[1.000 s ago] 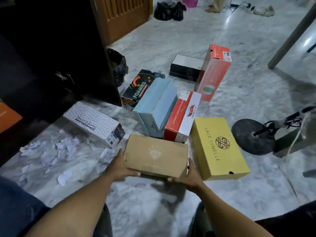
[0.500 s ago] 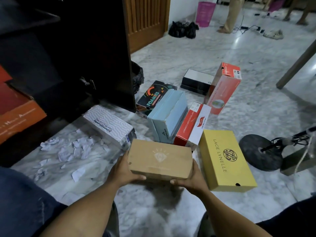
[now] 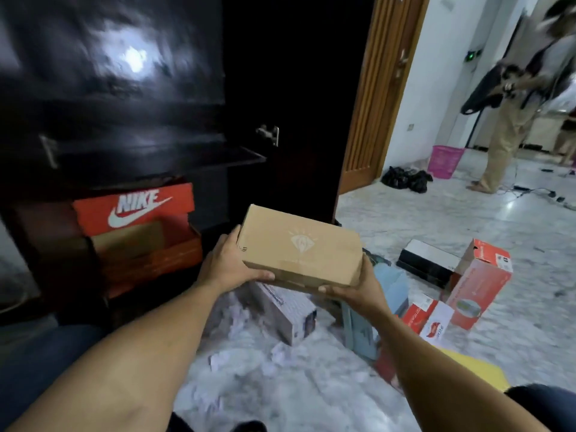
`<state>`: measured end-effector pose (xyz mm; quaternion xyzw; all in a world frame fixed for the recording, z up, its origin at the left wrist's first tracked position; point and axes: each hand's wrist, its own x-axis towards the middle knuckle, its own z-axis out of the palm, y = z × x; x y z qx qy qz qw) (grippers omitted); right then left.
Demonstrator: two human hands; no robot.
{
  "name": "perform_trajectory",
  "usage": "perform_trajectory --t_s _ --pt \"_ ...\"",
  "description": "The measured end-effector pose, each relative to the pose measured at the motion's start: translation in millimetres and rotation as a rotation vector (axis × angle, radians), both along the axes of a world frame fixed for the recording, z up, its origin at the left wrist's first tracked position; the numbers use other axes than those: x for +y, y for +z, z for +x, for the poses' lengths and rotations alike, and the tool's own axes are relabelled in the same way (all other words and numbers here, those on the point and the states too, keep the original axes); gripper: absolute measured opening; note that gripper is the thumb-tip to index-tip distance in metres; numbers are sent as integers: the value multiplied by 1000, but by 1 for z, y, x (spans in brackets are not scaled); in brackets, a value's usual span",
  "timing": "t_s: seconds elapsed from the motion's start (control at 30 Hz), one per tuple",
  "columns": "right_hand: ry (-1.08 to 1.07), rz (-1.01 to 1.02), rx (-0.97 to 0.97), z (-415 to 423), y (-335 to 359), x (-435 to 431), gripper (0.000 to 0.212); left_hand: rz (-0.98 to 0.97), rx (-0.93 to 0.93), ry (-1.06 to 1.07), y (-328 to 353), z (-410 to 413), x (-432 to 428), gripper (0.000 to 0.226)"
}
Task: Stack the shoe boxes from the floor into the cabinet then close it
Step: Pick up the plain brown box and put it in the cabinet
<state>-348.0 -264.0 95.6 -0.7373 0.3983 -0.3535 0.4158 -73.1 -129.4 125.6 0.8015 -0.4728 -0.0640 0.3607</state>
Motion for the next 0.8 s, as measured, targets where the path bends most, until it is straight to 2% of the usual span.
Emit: perform_trajectory --t_s 0.2,0.37,0.47,0.57,0.63,0.8 --pt "105 -185 -80 86 90 -16 111 -166 -95 163 88 66 22 151" --pt "176 -237 -172 160 127 -57 102 -237 -79 234 131 123 -3 149" --pt "172 -243 -183 212 125 -81 101 -284 -76 260 137 167 -29 138" --pt "167 -222 -212 261 107 -100 108 -346 -24 270 133 212 -54 117" --pt "194 -191 -255 285 97 -111 102 -369 -2 270 128 237 -68 107" --pt "237 -126 -320 326 81 -129 97 -357 56 318 116 282 -95 111"
